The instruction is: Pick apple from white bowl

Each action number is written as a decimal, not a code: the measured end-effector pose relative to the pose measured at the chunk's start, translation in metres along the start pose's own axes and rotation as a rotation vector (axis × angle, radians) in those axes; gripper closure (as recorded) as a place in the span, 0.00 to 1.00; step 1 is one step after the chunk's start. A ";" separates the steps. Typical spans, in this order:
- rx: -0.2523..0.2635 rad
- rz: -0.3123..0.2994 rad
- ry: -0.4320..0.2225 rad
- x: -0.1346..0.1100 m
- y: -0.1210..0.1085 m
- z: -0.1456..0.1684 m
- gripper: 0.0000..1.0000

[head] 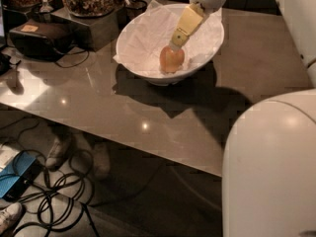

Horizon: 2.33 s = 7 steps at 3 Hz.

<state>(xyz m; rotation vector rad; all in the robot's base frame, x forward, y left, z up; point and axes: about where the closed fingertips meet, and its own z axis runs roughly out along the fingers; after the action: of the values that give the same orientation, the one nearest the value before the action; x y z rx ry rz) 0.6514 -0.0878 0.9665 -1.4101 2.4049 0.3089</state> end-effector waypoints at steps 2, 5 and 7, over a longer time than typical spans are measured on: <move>-0.007 0.010 0.037 -0.009 -0.014 0.028 0.15; -0.028 0.010 0.074 -0.012 -0.025 0.057 0.24; -0.044 0.006 0.090 -0.015 -0.031 0.076 0.25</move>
Offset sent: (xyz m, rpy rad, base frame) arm 0.0019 -0.0053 -0.0298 -0.1032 0.1698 0.0257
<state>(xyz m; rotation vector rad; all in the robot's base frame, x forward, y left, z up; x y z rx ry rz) 0.6984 -0.0640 0.9018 -1.4660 2.4884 0.3081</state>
